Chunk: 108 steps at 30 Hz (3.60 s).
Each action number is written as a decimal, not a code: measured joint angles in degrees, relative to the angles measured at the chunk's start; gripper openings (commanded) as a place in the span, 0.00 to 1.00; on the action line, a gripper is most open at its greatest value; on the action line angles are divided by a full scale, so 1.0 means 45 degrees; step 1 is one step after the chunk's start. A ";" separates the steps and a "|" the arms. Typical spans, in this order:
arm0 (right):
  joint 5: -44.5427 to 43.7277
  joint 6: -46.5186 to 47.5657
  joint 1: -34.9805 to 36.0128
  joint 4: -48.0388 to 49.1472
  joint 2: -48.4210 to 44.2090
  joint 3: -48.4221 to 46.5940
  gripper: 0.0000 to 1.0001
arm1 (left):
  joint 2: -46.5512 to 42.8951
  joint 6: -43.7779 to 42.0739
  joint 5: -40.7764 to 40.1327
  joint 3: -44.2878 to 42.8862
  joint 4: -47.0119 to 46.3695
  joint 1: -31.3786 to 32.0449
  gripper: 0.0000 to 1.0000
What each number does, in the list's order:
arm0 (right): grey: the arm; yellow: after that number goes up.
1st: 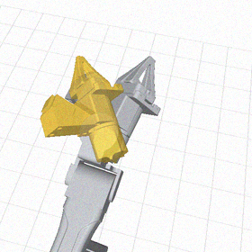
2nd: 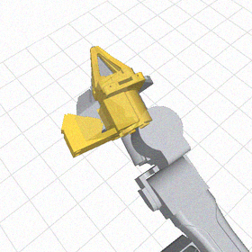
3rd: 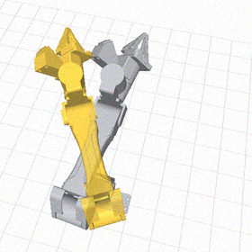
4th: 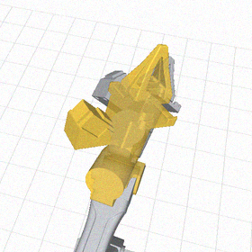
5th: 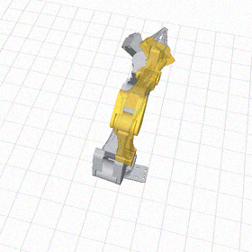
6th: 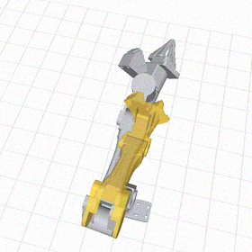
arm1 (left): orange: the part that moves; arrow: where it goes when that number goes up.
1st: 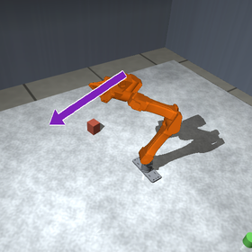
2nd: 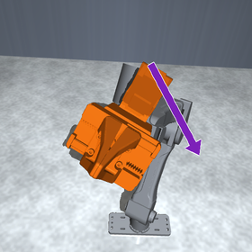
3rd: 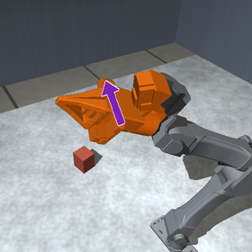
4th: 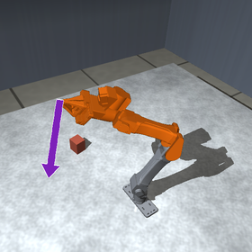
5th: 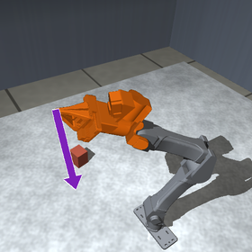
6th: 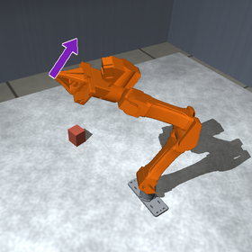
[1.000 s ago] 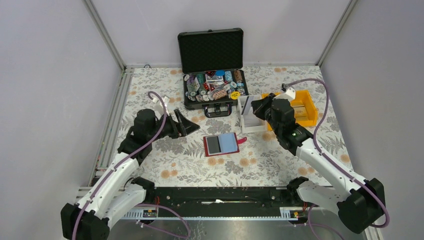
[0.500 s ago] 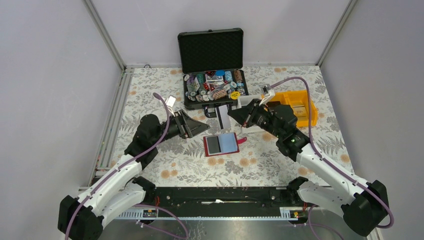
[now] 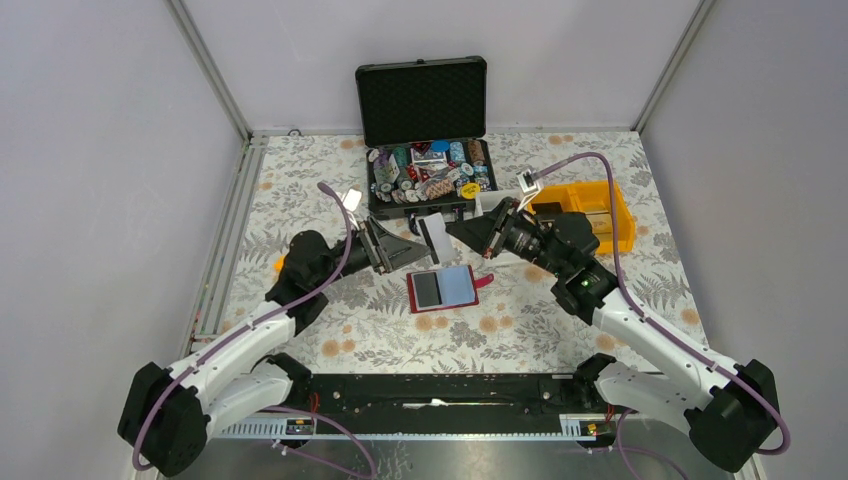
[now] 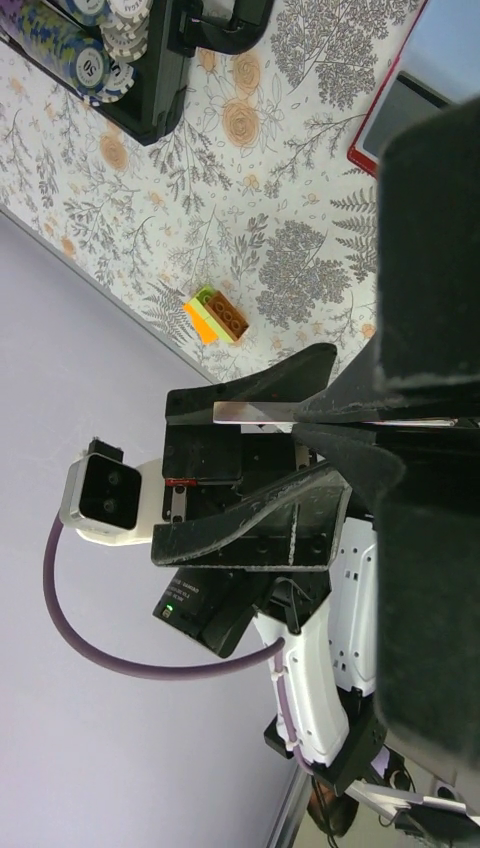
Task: Put the credit cards into the card holder
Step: Insert the credit card into the card holder.
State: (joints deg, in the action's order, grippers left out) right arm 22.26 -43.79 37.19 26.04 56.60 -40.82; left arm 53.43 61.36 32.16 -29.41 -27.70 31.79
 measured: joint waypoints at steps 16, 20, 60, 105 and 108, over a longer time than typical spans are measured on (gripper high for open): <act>-0.0078 -0.0325 0.0068 0.0413 0.0005 0.0447 0.00 | 0.0685 0.1423 0.0272 0.0563 -0.3143 0.0457 0.00; -0.0233 -0.0209 0.0068 0.0170 0.0024 0.0486 0.24 | 0.0646 0.1409 0.0257 0.0714 -0.3138 0.0461 0.00; -0.3517 0.2302 0.0087 -0.4182 0.3483 0.2225 0.55 | 0.8291 -0.2914 0.0724 -0.0622 0.2157 -0.0301 0.00; -0.3735 0.2336 0.0087 -0.3755 0.4872 0.2229 0.46 | 0.9321 -0.1744 0.1472 -0.0627 0.0704 -0.0816 0.00; -0.3735 0.2336 0.0087 -0.3716 0.4872 0.2229 0.45 | 0.9321 -0.1739 0.1472 -0.0627 0.0811 -0.0816 0.00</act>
State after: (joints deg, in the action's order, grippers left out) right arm 5.45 -33.28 37.58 9.32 78.52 -30.79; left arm 95.37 53.54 38.79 -32.23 -24.05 28.12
